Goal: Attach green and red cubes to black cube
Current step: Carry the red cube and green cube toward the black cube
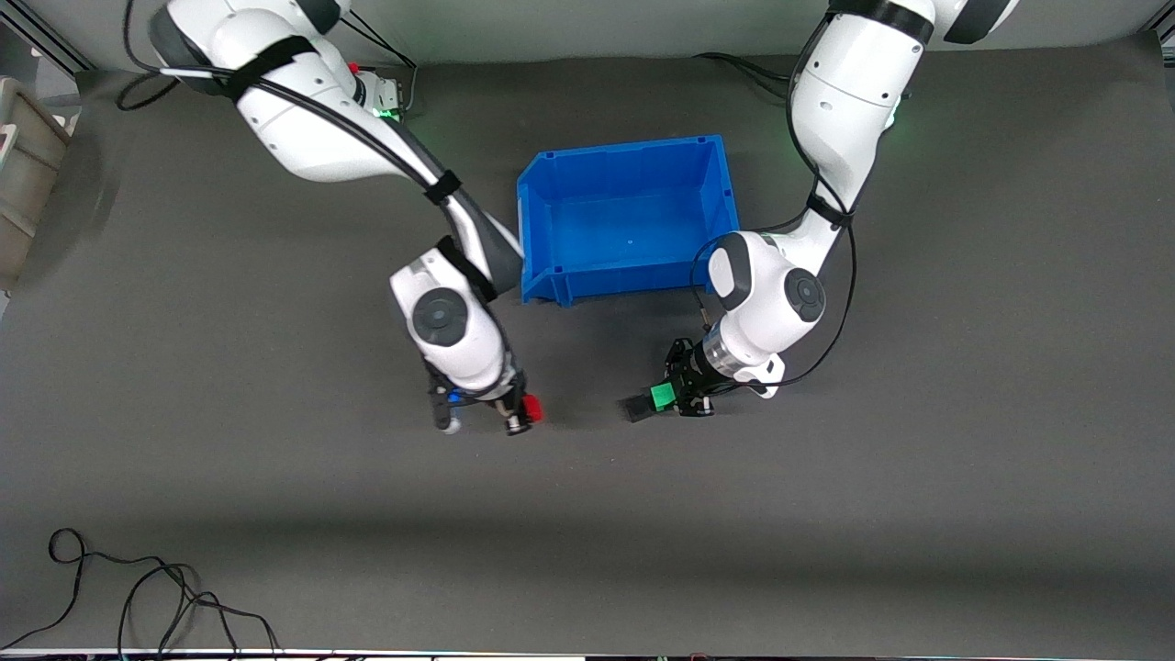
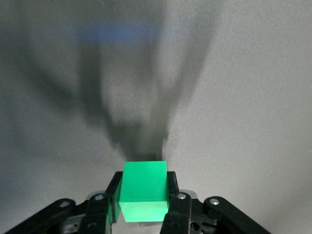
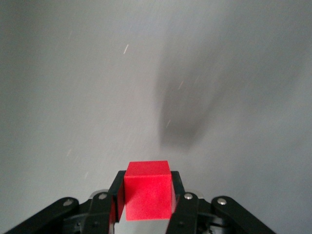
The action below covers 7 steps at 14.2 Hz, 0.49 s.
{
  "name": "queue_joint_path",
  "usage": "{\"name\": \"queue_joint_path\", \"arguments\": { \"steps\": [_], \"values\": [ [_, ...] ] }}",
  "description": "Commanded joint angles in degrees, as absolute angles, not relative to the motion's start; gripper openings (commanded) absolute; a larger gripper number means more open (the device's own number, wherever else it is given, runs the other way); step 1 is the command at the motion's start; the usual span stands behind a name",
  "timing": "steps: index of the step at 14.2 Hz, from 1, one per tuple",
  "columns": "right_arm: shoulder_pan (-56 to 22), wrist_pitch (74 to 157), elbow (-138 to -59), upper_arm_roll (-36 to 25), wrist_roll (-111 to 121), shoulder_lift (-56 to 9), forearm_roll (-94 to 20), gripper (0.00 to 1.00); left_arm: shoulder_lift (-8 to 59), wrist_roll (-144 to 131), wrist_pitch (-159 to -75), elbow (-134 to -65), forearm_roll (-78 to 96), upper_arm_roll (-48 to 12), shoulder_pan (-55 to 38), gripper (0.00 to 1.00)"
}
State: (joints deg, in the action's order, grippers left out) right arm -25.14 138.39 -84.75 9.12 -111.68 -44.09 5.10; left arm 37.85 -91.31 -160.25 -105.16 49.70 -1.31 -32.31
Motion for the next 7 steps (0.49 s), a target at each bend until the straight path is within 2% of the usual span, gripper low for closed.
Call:
{"name": "queue_joint_path", "arguments": {
  "steps": [1,3,7],
  "values": [
    [-29.2,136.4,-68.3,8.1,-116.1,-53.9,4.7,0.17,39.6,-93.2,-162.3,-103.1,50.5,-0.3,-34.5,0.25],
    [-30.7,135.5,-63.2,8.2,-116.6,-58.0,5.0,0.17,39.7,-93.2,-162.4,-102.8,50.5,-0.3,-34.4,0.25],
    [-31.1,135.5,-63.7,9.0,-116.5,-60.1,10.7,0.17,40.3,-93.0,-162.3,-101.8,50.5,-0.3,-34.4,0.23]
  ]
}}
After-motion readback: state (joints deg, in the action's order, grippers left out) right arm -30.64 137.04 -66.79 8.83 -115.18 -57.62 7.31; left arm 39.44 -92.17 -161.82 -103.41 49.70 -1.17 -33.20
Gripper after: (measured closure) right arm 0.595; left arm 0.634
